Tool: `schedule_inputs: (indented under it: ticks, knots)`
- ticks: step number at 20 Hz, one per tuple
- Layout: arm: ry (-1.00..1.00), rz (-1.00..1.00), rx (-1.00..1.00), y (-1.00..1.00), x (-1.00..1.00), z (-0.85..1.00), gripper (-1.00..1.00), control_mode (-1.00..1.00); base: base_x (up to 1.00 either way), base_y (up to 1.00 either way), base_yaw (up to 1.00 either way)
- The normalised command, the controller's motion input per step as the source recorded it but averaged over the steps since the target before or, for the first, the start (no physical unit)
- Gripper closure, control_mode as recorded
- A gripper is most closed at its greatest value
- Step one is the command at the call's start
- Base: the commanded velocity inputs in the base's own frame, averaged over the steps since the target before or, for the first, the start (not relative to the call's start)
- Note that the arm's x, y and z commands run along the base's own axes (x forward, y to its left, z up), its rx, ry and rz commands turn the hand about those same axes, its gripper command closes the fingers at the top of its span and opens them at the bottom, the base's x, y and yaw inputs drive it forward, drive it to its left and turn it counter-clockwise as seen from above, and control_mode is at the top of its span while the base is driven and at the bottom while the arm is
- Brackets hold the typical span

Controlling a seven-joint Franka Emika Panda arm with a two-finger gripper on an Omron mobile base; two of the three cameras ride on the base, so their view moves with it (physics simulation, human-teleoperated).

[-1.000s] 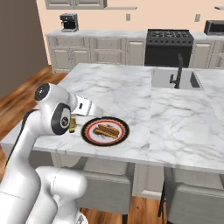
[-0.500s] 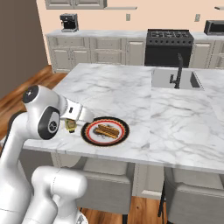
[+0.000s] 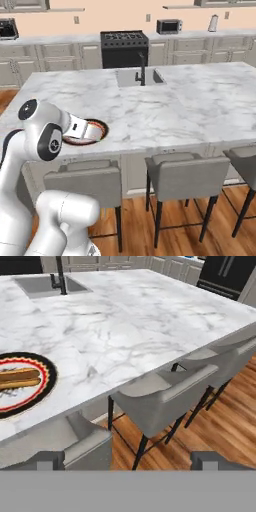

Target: Move the hot dog bun to the plate on the dining table and place the condiment next to that plate. Then navigate to the fridge and take the sausage and place it on the plate as well.

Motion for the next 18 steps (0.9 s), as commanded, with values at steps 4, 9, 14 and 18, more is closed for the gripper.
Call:
schedule_inputs:
  ticks: [4,9,14,18]
  knots:
    - [0.0,0.0,0.0,0.0,0.0,0.0,-1.0,1.0,0.0,-0.81,-0.65]
    - [0.0,0.0,0.0,0.0,0.0,0.0,-1.0,1.0,0.26,-1.0,-0.47]
    - [0.0,0.0,0.0,0.0,0.0,0.0,-1.0,1.0,0.42,-1.0,-0.32]
    - [0.0,0.0,0.0,0.0,0.0,0.0,-1.0,1.0,0.5,-1.0,-0.23]
